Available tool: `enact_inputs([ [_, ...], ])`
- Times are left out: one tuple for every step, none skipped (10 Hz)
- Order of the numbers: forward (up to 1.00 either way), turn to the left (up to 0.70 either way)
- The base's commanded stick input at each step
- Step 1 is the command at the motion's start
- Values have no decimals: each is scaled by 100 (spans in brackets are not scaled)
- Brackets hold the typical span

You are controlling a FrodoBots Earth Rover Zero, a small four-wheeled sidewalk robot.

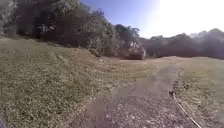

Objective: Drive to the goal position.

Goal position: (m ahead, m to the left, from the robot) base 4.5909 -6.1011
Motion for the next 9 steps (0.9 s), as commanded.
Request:
enact_inputs([
  [30,0],
  [30,0],
  [30,0],
  [30,0],
  [30,0],
  [30,0],
  [30,0],
  [30,0],
  [30,-37],
])
